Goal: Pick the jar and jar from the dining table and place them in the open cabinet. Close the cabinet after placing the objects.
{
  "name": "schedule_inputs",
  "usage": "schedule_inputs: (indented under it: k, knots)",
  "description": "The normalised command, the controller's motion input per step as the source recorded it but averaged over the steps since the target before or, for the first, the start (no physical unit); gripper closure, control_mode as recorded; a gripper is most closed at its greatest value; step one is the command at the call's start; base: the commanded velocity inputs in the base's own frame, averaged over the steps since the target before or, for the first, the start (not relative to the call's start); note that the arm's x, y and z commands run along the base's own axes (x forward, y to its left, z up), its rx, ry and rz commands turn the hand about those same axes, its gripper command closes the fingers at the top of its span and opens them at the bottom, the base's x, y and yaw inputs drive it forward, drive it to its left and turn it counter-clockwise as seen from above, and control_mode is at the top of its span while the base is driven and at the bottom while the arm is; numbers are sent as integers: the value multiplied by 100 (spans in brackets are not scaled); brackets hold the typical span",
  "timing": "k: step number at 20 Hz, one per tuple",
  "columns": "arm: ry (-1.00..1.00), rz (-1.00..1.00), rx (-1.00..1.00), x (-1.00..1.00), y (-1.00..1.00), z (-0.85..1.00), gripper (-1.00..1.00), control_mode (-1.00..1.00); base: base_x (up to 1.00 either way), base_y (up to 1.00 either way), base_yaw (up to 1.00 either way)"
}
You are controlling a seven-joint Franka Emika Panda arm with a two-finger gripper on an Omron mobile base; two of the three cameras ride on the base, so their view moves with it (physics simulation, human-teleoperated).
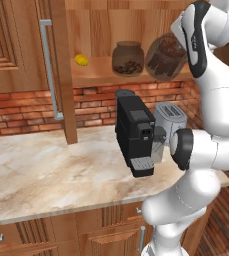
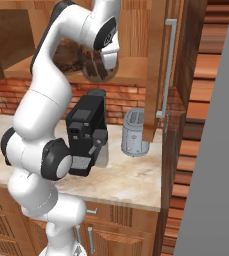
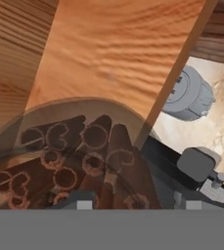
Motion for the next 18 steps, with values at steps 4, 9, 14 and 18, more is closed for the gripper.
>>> schedule_inputs:
  k: [4,9,14,18]
  knots:
    - [0,-2,0,74,-4,-47,100,-100,0,0,0]
    - [-10,0,0,37,0,-33,-100,-100,0,0,0]
    - [-19,-1,0,20,-2,-34,-100,-100,0,0,0]
    - [-21,-2,0,11,-4,-34,-100,-100,0,0,0]
